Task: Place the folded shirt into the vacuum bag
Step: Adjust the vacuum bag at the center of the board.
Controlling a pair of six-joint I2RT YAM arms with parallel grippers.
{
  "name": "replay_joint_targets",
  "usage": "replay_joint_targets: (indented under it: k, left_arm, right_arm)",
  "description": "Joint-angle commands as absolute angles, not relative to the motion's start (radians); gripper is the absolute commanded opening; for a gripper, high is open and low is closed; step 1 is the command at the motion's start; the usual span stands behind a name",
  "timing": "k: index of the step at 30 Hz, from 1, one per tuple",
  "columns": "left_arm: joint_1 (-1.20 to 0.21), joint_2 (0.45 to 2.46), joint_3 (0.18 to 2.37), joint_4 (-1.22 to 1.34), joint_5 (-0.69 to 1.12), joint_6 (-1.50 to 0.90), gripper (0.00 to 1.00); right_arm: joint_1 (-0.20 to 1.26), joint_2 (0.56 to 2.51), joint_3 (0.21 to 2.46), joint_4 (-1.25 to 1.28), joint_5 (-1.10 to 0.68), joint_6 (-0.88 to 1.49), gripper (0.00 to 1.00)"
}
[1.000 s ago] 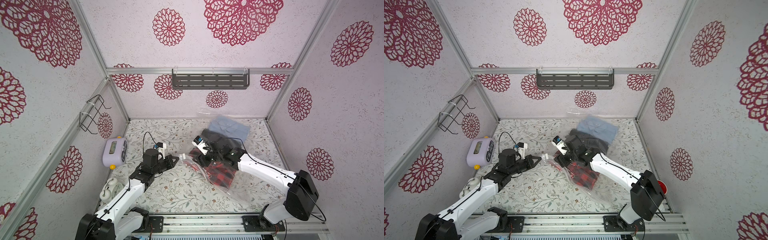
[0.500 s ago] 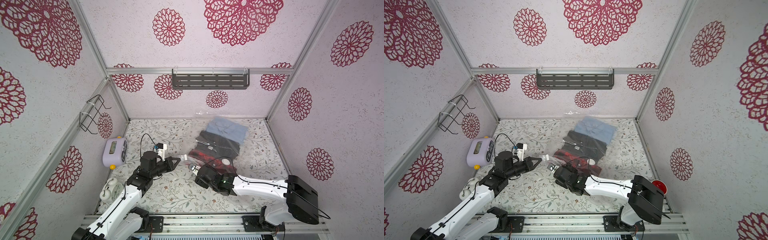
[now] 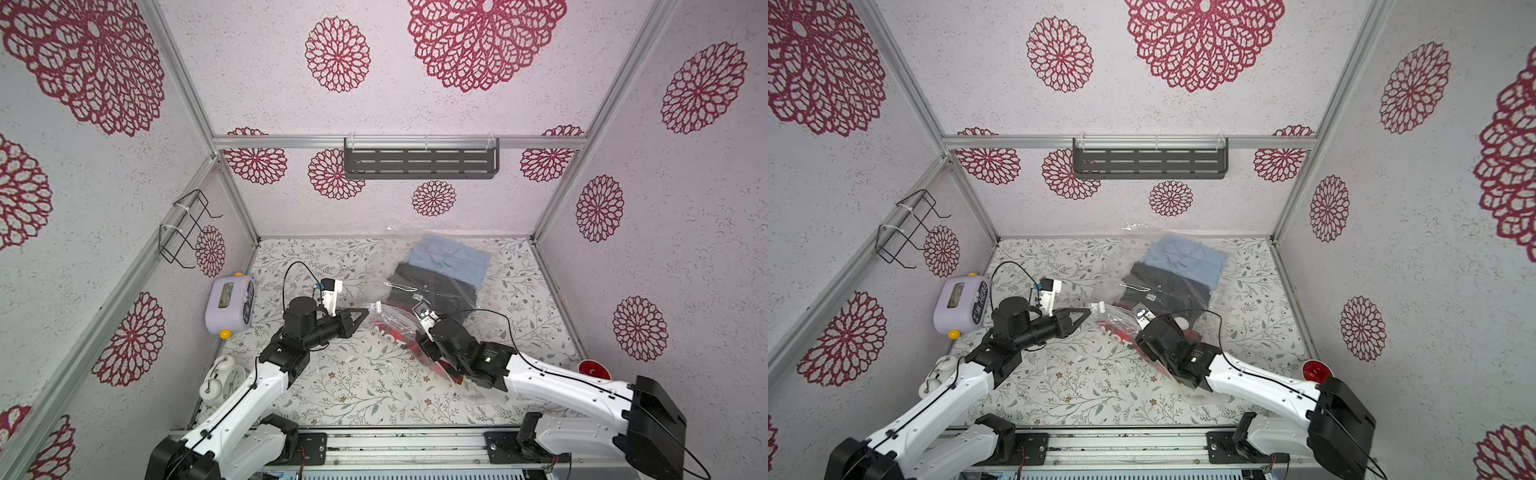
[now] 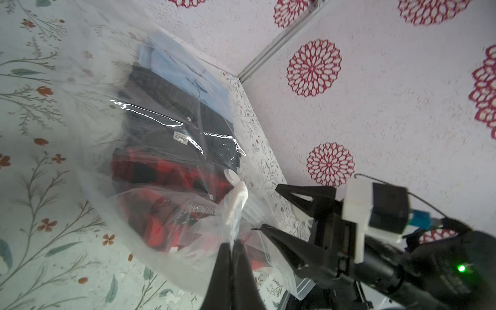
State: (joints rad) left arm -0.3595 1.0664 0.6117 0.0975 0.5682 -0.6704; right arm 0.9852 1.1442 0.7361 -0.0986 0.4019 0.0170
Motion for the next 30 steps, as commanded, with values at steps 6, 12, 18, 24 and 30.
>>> replay_joint_targets:
  k: [6, 12, 18, 24, 30]
  left_arm:
    - [-0.318, 1.299, 0.987, -0.213, 0.866, -0.144, 0.0]
    - [-0.17, 1.405, 1.076, -0.308, 1.149, -0.005, 0.0]
    - [-0.088, 1.489, 1.121, -0.355, 1.252, 0.051, 0.0]
    - [-0.089, 1.51, 1.131, -0.368, 1.266, 0.061, 0.0]
    - [-0.089, 1.505, 1.135, -0.384, 1.274, 0.072, 0.0]
  right_arm:
    - [0.896, 1.048, 0.827, -0.11, -0.051, 0.059, 0.67]
    - [0.752, 1.118, 0.983, -0.2, -0.347, 0.044, 0.65]
    - [0.672, 1.279, 1.197, -0.369, -0.54, -0.027, 0.61]
    - [0.664, 1.442, 1.366, -0.466, -0.518, -0.081, 0.56]
    - [0.667, 1.594, 1.511, -0.525, -0.513, -0.115, 0.54]
